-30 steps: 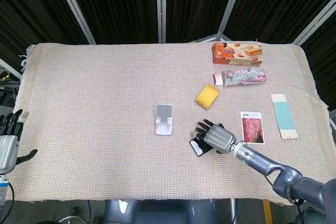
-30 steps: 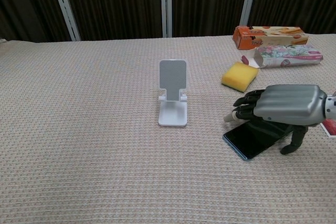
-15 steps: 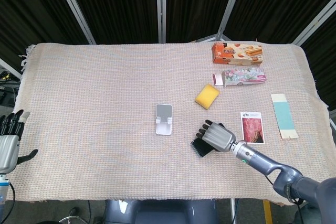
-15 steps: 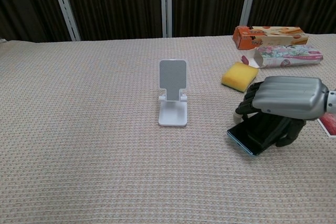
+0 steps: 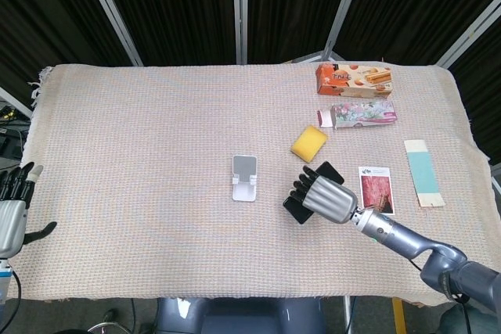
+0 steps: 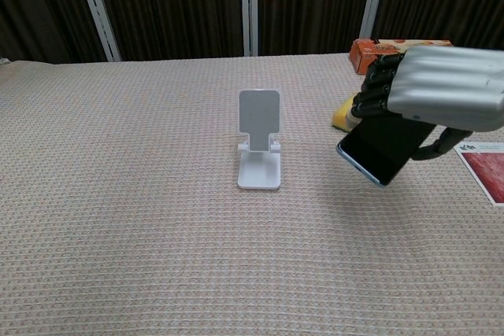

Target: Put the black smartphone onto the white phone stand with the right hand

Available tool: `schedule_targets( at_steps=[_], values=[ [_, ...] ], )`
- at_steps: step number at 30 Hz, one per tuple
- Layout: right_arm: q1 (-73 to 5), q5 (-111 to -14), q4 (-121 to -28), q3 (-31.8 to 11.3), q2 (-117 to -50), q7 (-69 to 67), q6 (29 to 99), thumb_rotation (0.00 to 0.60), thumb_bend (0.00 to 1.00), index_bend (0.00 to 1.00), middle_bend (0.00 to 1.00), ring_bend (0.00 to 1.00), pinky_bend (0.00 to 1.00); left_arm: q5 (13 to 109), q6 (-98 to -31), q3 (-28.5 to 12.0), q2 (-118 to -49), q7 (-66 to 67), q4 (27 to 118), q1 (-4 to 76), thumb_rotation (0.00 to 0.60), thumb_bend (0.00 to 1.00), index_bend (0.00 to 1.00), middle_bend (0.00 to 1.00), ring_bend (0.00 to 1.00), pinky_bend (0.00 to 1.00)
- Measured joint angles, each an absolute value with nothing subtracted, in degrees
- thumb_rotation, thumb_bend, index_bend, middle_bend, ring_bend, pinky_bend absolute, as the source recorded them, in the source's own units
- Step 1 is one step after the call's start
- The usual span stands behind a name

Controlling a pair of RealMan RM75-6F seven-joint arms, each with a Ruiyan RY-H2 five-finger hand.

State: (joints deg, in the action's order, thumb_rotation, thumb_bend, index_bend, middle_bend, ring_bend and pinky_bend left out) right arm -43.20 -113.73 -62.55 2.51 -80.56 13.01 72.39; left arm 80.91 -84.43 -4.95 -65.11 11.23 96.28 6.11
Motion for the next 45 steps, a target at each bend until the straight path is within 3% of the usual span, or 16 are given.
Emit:
schedule_targets(
  at_steps=[9,21,35,45],
  values=[
    [-48.2,-116.9,-66.9,-3.6,-78.9,32.6,72.5,0.600,0.17,0.42,0.44,0.34,0.28,79.8,-83.8,-5.3,-64.5,9.6,96.2,6.3,0.600,0.00,0.00,0.00,0.00,0.00],
    [-57.1,-120.5,-67.7,-9.8,-82.9,58.9,62.6,0.600,0.20,0.42,0.44,0.34,0.23,77.2,-82.2,-6.1,-64.1,8.3,95.3,6.9,0.600,0.00,0.00,0.00,0.00,0.00],
    [-60.5,-118.5,-65.4,-10.5,-89.7,69.9,51.8,0.600,0.21,0.41,0.44,0.28,0.19,75.4,-81.0,-6.6,-63.7,7.1,94.8,7.1,0.600,0.00,0.00,0.00,0.00,0.00],
    [-60.5,-116.3,-60.1,-9.1,-94.2,74.1,48.3,0.600,0.22,0.41,0.45,0.26,0.19,74.2,-80.0,-6.7,-63.7,6.7,94.3,7.3,0.600,0.00,0.00,0.00,0.00,0.00]
  ],
)
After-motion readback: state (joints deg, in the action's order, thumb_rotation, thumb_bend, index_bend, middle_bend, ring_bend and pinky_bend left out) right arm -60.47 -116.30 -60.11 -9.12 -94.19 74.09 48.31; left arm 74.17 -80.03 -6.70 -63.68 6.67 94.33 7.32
